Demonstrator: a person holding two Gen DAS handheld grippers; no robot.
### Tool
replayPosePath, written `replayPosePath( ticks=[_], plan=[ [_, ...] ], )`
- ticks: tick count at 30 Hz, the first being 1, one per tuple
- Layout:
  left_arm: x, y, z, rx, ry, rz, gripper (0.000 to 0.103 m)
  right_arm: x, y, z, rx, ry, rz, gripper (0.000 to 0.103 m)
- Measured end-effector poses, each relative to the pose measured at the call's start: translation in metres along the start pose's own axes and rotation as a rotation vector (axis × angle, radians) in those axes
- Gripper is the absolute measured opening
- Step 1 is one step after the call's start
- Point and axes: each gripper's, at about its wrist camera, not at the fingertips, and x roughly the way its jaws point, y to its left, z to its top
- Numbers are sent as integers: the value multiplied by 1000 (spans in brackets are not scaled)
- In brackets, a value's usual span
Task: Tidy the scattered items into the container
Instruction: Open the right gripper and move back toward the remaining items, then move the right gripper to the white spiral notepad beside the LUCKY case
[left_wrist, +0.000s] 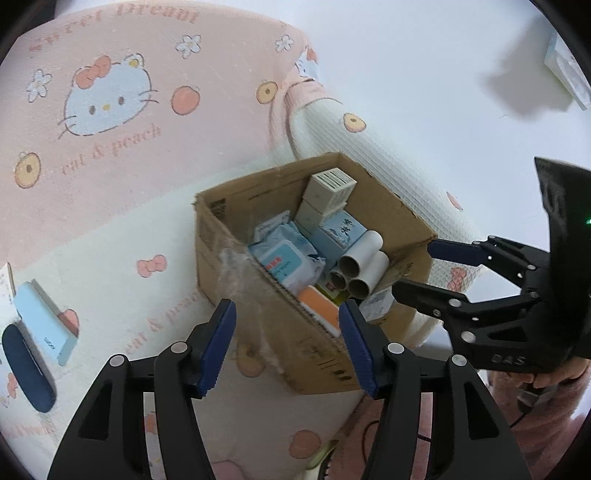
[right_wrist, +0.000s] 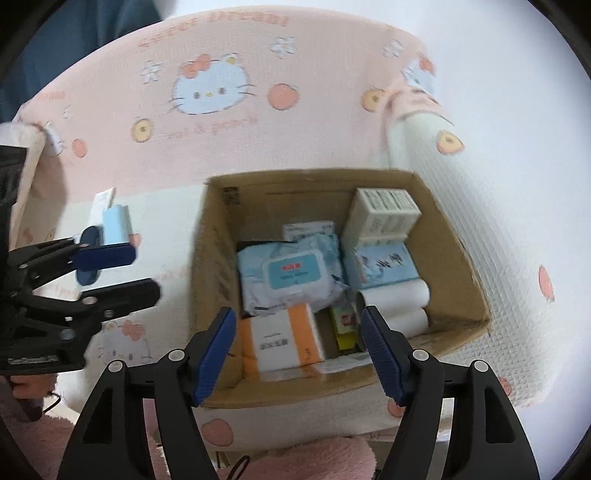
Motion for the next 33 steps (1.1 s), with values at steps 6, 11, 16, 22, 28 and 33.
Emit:
replayPosePath(
  ticks=[6, 11, 16, 22, 28, 33],
  plan=[
    [-18, 28, -3, -24, -23, -20, 62, -10, 44, 16, -100, 1, -11, 69],
    [-33, 55, -8, -69, -50, -4, 62, -9, 75, 27, -151, 8, 4, 69],
    [-46, 89, -21, -137, -52, 64, 63, 4, 106, 30, -200, 17, 50, 69],
    [-61, 134, -49, -232, -43, 183, 63, 30, 139, 35, -219, 37, 120, 69],
    [-71, 187, -83, -345, 5, 302, 63, 64, 174, 37, -197, 75, 245, 69],
    [-72, 223, -103, -415, 36, 350, 63, 100, 195, 31, -186, 151, 288, 69]
  ],
)
